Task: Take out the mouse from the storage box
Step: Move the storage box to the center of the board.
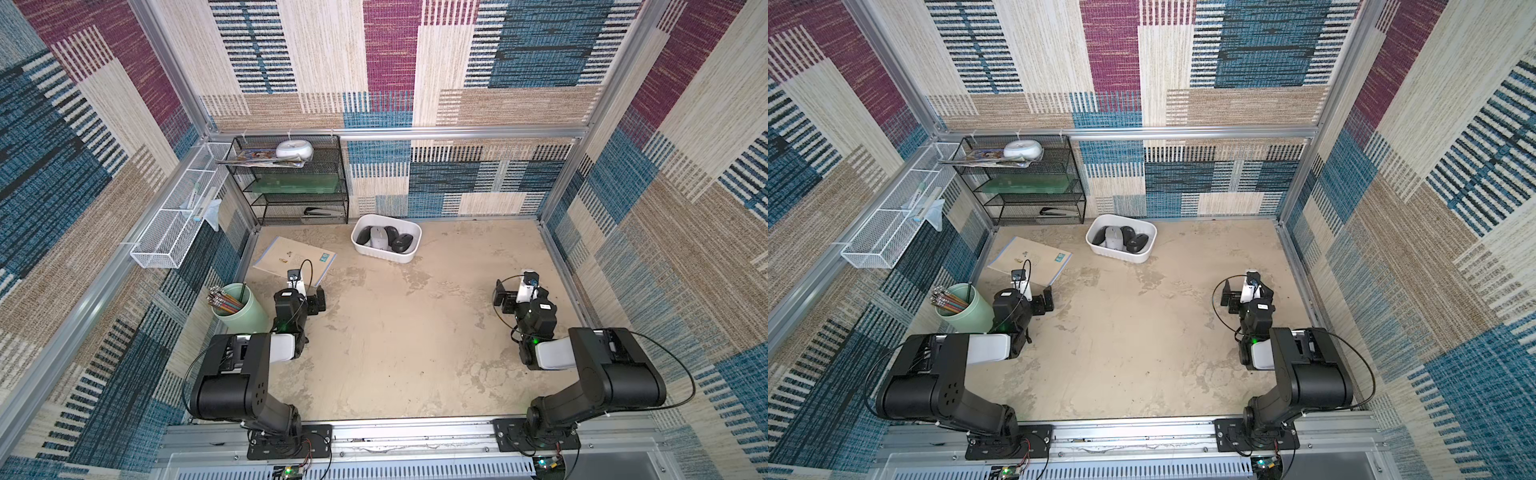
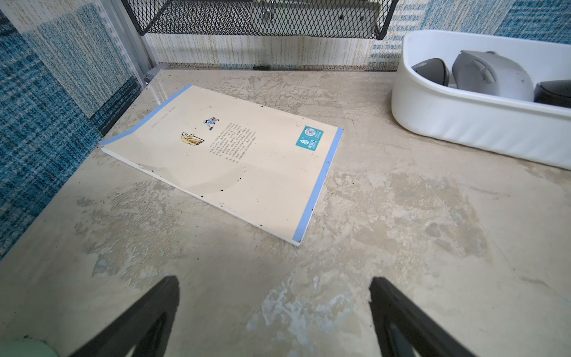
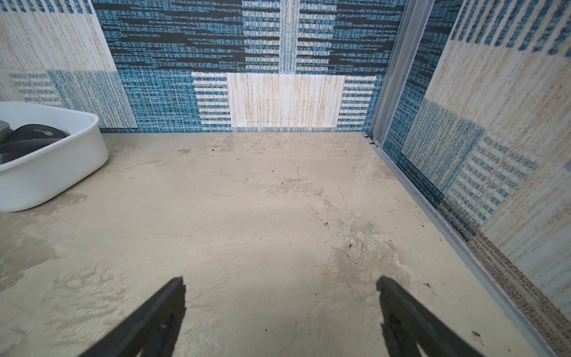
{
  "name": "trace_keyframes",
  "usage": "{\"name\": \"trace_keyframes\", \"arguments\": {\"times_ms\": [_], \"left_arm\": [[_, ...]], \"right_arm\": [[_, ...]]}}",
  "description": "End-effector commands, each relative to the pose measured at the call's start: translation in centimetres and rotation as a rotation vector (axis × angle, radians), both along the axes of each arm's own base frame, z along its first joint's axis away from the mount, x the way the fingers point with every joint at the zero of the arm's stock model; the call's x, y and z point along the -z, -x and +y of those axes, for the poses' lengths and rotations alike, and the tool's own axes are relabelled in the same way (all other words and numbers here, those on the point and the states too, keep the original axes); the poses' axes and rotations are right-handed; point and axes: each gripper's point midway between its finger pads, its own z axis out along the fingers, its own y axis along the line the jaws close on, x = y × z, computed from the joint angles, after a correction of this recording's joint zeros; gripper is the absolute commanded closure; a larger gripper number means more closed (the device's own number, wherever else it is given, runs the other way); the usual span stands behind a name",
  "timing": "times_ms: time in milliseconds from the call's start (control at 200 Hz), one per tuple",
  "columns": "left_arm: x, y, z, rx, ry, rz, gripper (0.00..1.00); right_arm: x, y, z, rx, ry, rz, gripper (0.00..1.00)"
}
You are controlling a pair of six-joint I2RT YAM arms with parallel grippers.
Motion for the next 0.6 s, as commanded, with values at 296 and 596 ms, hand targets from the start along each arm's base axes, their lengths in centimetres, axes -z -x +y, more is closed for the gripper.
{"name": "trace_keyframes", "arguments": {"times_ms": [296, 596], "left_arm": [[-11.4, 4.9, -6.2, 0.058, 0.109, -0.205, 0.00], [-9.6, 3.9, -5.3, -0.207, 0.553, 0.005, 0.00]], "right_arm": [[-11.1, 2.0, 2.5, -0.094, -0.209, -0.143, 0.01], [-8.5, 1.8, 4.0, -0.077, -0.589, 0.147, 0.01]]}}
